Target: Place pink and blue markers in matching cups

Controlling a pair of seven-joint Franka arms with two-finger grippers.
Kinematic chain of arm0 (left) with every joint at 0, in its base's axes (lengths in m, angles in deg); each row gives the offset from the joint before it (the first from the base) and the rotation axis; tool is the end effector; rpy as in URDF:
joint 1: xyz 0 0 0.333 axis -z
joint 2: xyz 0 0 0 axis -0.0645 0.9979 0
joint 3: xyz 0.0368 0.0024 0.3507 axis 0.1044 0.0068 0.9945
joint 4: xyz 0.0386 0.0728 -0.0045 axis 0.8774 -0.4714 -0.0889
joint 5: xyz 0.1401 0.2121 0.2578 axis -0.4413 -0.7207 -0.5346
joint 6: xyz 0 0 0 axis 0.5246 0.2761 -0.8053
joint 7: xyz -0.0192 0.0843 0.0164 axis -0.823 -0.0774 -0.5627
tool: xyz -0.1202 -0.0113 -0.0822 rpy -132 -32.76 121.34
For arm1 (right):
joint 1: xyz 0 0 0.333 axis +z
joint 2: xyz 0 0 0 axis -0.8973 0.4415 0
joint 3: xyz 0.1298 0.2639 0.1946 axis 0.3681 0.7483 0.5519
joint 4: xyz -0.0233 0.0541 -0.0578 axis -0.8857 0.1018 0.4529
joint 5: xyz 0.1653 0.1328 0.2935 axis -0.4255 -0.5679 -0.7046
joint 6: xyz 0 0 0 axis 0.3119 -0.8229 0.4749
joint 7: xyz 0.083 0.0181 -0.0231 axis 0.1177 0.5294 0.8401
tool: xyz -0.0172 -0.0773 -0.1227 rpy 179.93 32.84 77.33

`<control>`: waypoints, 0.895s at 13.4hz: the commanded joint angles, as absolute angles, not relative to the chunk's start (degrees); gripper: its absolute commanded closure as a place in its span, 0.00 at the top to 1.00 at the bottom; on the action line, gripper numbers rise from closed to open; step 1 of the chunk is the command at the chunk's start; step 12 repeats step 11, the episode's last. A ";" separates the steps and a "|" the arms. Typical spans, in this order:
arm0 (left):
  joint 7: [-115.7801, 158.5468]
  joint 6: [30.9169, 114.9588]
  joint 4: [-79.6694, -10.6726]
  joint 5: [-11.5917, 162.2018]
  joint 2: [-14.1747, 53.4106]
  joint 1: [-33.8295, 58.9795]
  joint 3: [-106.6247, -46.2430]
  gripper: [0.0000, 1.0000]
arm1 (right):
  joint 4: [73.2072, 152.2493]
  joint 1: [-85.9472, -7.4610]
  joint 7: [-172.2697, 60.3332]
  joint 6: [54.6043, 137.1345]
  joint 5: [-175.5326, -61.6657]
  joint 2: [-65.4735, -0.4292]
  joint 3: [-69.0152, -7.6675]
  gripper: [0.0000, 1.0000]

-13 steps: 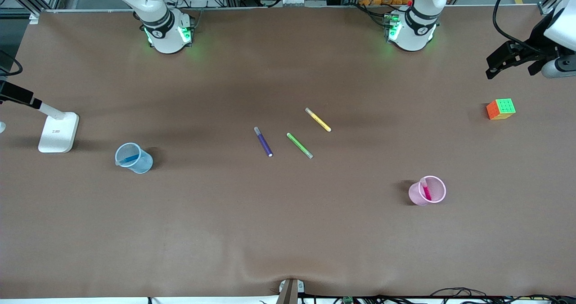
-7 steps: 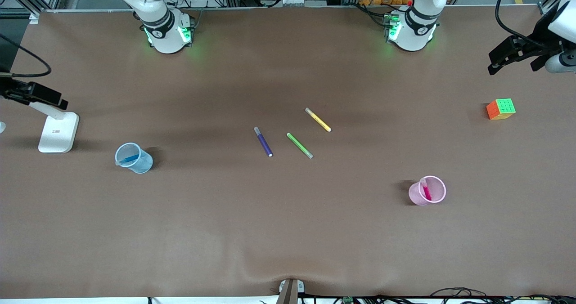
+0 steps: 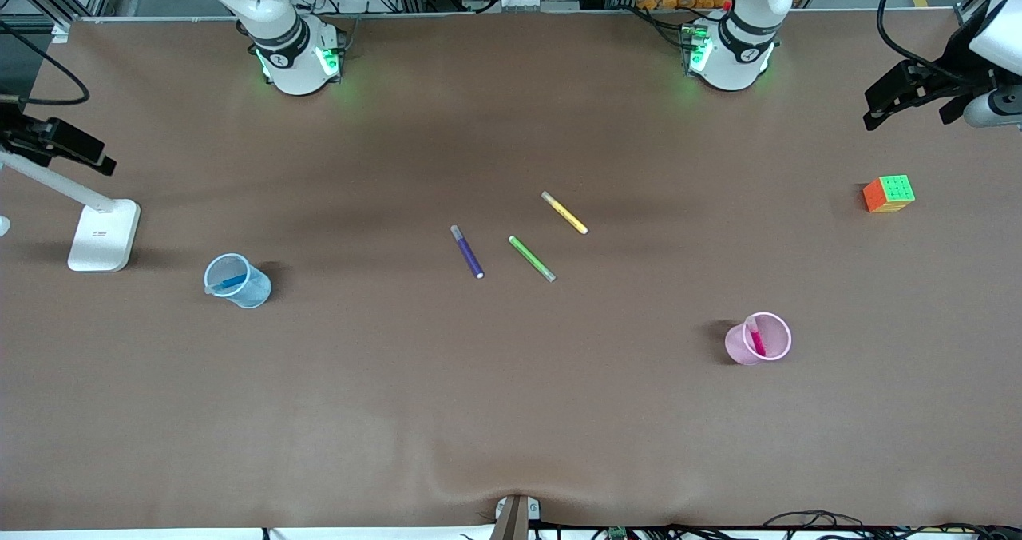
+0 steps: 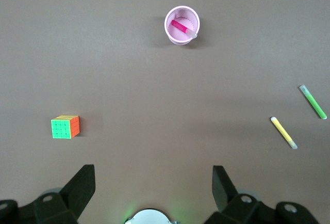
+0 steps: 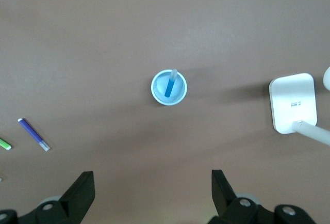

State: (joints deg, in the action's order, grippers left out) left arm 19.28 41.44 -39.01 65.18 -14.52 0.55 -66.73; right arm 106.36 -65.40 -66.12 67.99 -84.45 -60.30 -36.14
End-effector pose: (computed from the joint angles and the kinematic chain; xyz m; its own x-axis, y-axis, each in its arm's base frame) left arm 0.4606 -0.0469 0.6618 0.9982 0.0582 0.0141 0.0587 -0.9975 -0.0399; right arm 0.4934 -0.0355 0.6339 0.9851 -0.1705 -0.0240 -0.1716 -0.9839 -0.0505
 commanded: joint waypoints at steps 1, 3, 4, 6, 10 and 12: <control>20.10 40.33 -37.57 65.61 -13.74 0.01 -66.99 1.00 | 99.86 -63.36 -65.66 64.03 -83.95 -57.39 -36.93 1.00; 20.01 40.33 -37.57 65.61 -13.83 0.10 -66.90 1.00 | 99.49 -63.28 -62.61 63.48 -83.78 -57.12 -37.37 1.00; 20.01 40.33 -37.57 65.61 -13.83 0.10 -66.90 1.00 | 99.57 -63.45 -60.67 63.05 -83.77 -57.21 -37.37 1.00; 20.01 40.33 -37.57 65.61 -13.82 0.10 -66.90 1.00 | 99.66 -63.54 -60.47 62.43 -84.04 -57.21 -38.34 1.00; 20.01 40.32 -37.57 65.61 -13.74 0.27 -66.99 1.00 | 99.66 -63.28 -60.47 62.51 -83.86 -57.21 -38.08 1.00; 19.92 40.24 -37.66 65.61 -13.82 0.27 -66.99 1.00 | 99.66 -63.19 -60.47 62.60 -83.78 -57.21 -38.08 1.00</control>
